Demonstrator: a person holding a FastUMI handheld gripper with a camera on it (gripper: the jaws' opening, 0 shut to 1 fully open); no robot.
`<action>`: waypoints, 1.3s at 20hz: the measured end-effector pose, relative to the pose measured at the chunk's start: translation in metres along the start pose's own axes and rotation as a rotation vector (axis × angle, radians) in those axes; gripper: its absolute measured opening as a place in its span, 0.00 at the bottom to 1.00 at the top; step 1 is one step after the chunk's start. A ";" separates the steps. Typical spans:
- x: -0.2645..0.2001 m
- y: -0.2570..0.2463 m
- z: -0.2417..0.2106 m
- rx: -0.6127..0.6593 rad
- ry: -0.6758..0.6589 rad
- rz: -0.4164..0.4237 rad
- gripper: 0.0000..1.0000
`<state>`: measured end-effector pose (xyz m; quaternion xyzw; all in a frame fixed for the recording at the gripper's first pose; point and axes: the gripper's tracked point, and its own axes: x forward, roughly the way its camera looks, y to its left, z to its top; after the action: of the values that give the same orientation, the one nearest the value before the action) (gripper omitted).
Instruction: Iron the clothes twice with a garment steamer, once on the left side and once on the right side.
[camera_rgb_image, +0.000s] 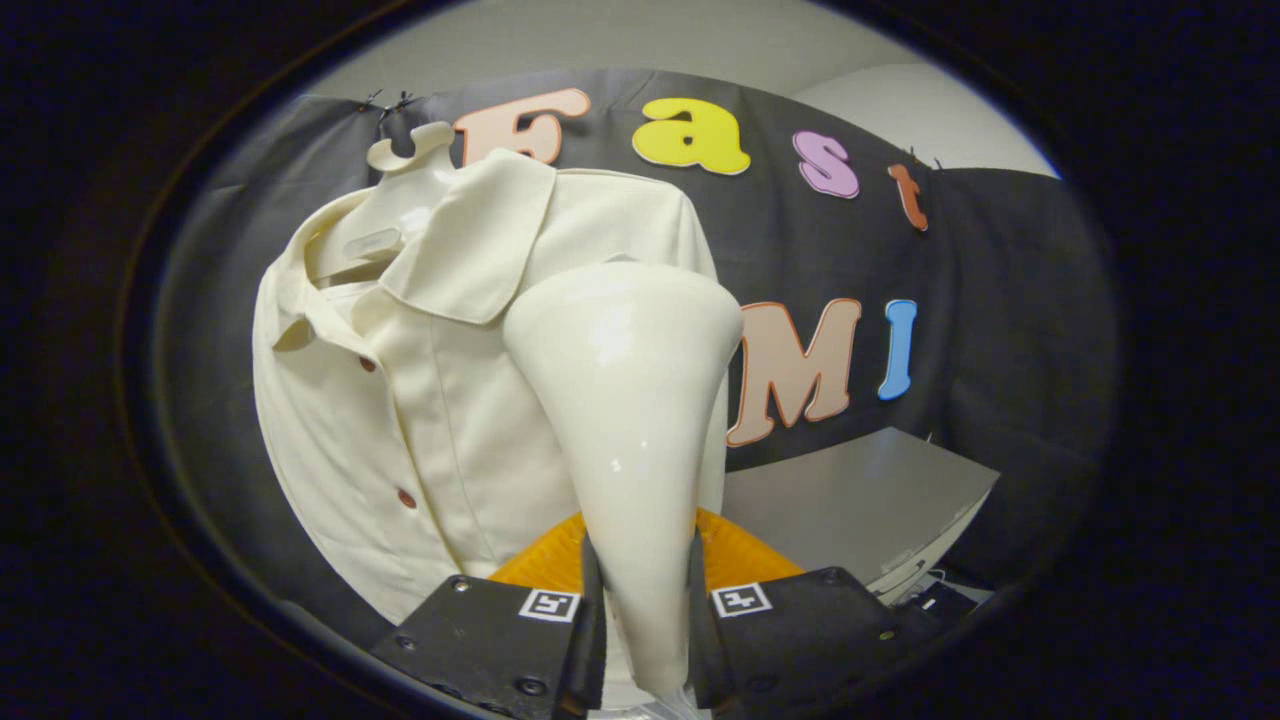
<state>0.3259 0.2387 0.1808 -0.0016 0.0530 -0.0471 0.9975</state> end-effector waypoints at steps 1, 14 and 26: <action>0.000 0.001 -0.005 -0.001 0.001 -0.004 0.34; -0.006 -0.007 -0.100 0.001 0.114 -0.053 0.34; -0.003 0.001 -0.179 -0.002 0.214 -0.037 0.35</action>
<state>0.3036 0.2405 0.0027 0.0016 0.1594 -0.0652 0.9851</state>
